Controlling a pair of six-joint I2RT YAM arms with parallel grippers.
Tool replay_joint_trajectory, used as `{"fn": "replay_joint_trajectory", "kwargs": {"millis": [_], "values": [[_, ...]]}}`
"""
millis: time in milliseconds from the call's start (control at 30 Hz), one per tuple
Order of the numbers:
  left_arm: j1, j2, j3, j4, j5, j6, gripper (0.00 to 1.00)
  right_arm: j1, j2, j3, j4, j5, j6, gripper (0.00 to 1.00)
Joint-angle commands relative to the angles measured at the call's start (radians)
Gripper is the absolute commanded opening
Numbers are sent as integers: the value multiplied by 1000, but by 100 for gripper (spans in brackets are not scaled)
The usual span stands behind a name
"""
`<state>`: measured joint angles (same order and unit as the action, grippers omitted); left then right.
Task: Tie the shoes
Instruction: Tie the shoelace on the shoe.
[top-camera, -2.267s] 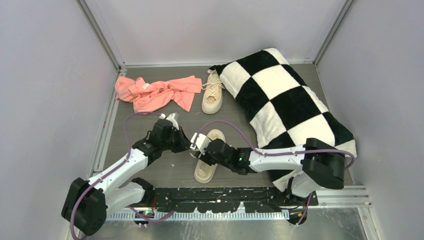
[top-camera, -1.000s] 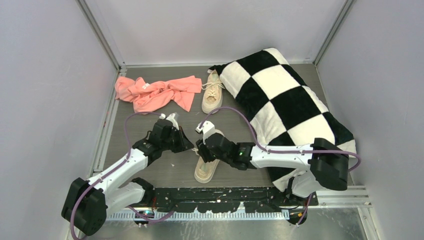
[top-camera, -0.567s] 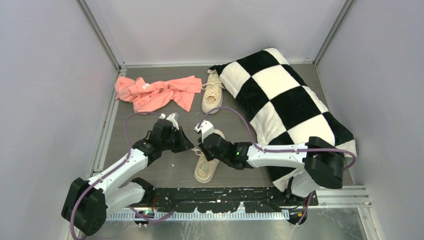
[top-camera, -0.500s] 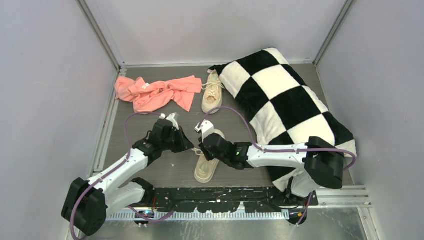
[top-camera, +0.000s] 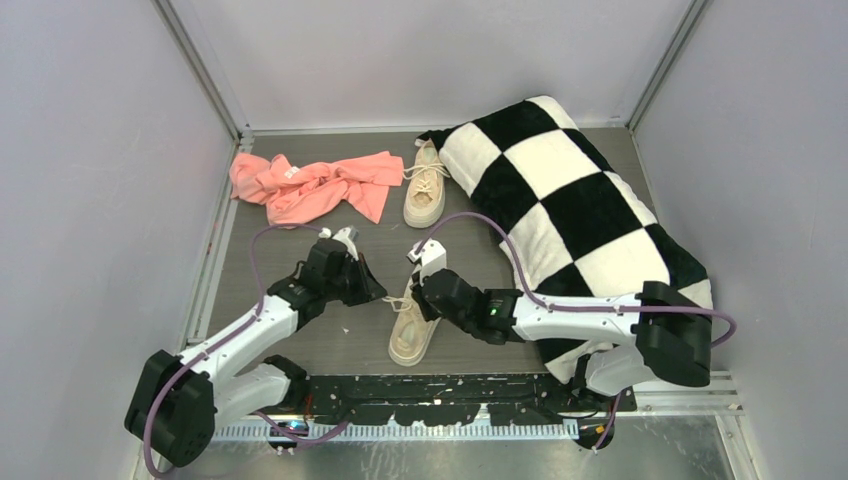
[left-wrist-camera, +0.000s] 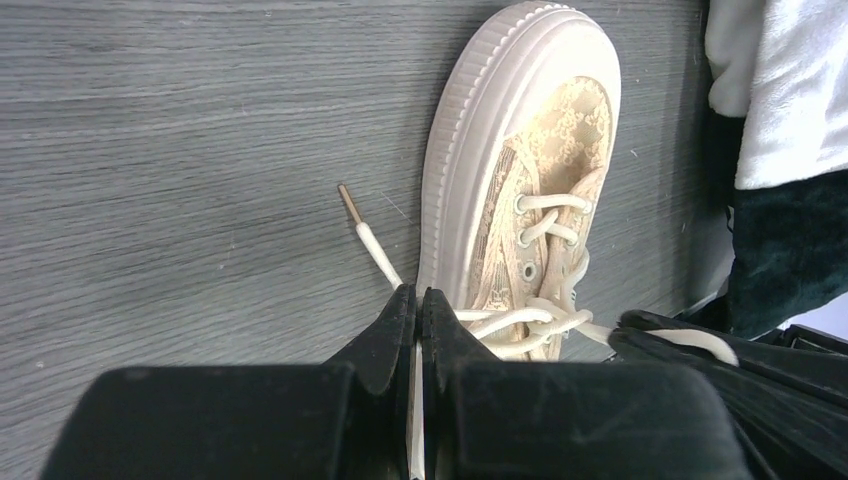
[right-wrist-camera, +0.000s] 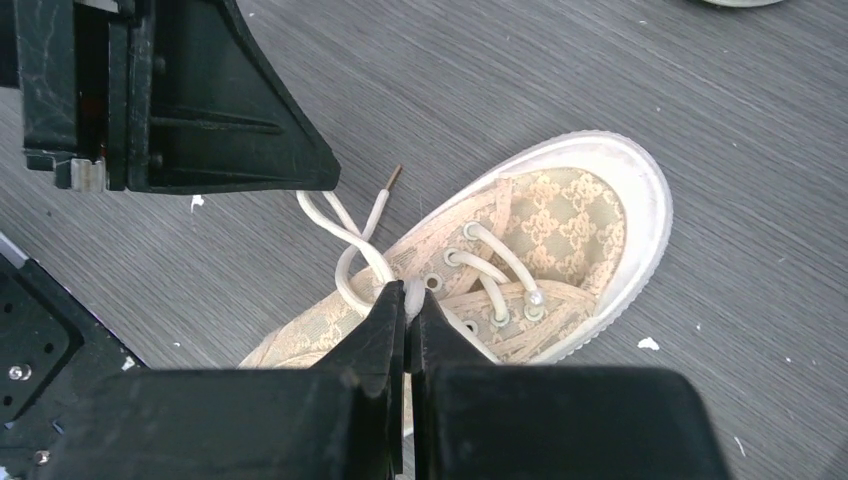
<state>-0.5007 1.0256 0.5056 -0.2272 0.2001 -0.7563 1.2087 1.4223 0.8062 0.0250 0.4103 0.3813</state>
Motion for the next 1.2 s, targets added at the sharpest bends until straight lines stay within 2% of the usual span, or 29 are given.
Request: {"fn": "replay_joint_trajectory", "kwargs": {"millis": [0,267,500,667,833,1167], "values": [[18,7,-9,26,-54,-1,0,-7,-59,-27,2,38,51,1],[43,-14,-18,-6,-71,3,0,-9,-115,-114,-65,11,104,1],[44,46,-53,14,-38,0,0,-17,-90,-156,-61,-12,129,0],[44,-22,74,-84,-5,32,0,-38,-149,-118,-106,12,112,0],[44,-98,141,-134,-45,38,0,-70,-184,-116,-132,4,114,0],[74,47,-69,41,-59,-18,0,-93,-147,-226,-91,-51,175,0]]}}
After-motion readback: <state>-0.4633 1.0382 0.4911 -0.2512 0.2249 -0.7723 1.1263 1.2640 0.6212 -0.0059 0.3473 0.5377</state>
